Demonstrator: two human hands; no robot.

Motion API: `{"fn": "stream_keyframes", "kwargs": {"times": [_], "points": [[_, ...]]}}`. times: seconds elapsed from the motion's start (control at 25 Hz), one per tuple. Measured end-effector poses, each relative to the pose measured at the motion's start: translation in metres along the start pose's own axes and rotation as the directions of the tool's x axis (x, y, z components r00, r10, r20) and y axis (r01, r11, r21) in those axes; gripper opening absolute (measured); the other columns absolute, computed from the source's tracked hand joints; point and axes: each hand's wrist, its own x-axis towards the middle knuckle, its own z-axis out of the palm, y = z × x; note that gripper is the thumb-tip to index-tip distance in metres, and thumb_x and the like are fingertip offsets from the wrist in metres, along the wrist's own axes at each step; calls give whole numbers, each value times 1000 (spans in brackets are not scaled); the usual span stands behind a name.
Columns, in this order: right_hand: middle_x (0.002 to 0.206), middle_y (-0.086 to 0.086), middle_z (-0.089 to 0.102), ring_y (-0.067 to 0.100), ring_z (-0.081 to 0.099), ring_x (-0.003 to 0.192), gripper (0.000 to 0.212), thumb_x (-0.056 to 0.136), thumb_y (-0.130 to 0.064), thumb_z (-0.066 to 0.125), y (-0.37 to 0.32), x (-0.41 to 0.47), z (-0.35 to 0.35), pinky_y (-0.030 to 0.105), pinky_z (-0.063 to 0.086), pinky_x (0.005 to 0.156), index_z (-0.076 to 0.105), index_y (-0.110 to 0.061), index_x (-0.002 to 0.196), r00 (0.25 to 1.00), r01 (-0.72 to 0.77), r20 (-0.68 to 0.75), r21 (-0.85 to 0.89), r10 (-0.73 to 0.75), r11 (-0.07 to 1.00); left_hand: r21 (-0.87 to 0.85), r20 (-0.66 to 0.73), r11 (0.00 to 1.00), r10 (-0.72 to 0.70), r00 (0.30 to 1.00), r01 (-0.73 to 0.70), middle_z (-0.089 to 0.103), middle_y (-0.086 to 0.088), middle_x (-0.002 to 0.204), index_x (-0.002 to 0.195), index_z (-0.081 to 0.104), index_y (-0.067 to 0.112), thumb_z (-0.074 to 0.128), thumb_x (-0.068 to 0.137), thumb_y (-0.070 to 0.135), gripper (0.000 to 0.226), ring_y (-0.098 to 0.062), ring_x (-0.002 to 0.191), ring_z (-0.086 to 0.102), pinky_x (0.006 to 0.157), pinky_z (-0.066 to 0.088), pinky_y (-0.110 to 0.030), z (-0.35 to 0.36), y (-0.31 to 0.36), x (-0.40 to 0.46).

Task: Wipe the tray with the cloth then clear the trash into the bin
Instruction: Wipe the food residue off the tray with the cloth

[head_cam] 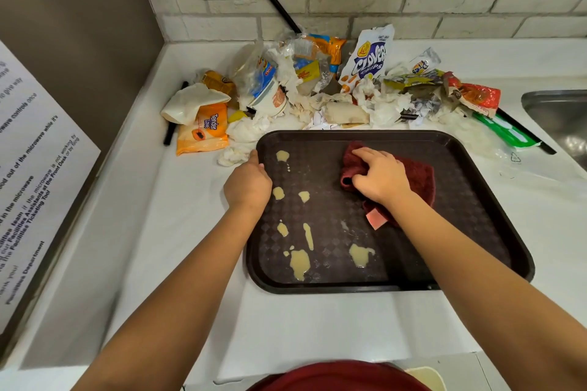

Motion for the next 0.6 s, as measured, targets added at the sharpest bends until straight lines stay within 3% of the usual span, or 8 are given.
{"fn": "stream_keyframes", "kwargs": {"times": [0.08, 0.2, 0.44, 0.52, 0.6], "points": [[149, -11, 34, 26, 26, 138, 60, 82, -36, 53, -19, 5, 3, 43, 22, 112, 38, -33, 139, 999, -4, 53, -11, 4, 1000, 4, 2, 1000, -6, 1000, 6, 59, -9, 126, 147, 27, 21, 26, 101, 24, 46, -28, 113, 56, 80, 45, -35, 1, 0, 0], [148, -11, 36, 25, 26, 138, 59, 80, -32, 56, -50, 4, 10, 42, 21, 112, 40, -35, 137, 985, 133, 115, -17, -131, 991, 4, 9, 1000, -11, 1000, 11, 60, -9, 125, 147, 28, 21, 26, 101, 24, 46, -28, 114, 56, 80, 45, -35, 0, 0, -1], [128, -9, 58, 18, 40, 127, 51, 70, -10, 61, -42, -18, 9, 35, 30, 108, 62, -28, 118, 901, 393, 140, 142, -411, 909, 1, -13, 1000, -9, 1000, 9, 60, -8, 125, 144, 32, 22, 27, 101, 25, 44, -27, 113, 57, 80, 46, -34, -2, 1, -2], [120, -5, 64, 16, 45, 122, 49, 67, -5, 61, -22, -18, 3, 29, 35, 106, 67, -26, 111, 917, 349, 130, 193, -377, 917, -2, -10, 1000, -6, 1000, 6, 60, -8, 126, 145, 31, 22, 26, 101, 26, 44, -27, 113, 57, 81, 46, -34, -3, 0, -2], [117, 0, 65, 16, 47, 119, 47, 66, -14, 58, -8, -15, -2, 27, 38, 102, 68, -28, 110, 956, 271, 61, 187, -286, 944, -4, -3, 1000, -4, 1000, 4, 59, -7, 127, 145, 30, 22, 26, 101, 26, 44, -27, 115, 56, 82, 47, -34, -3, -1, -2]]}}
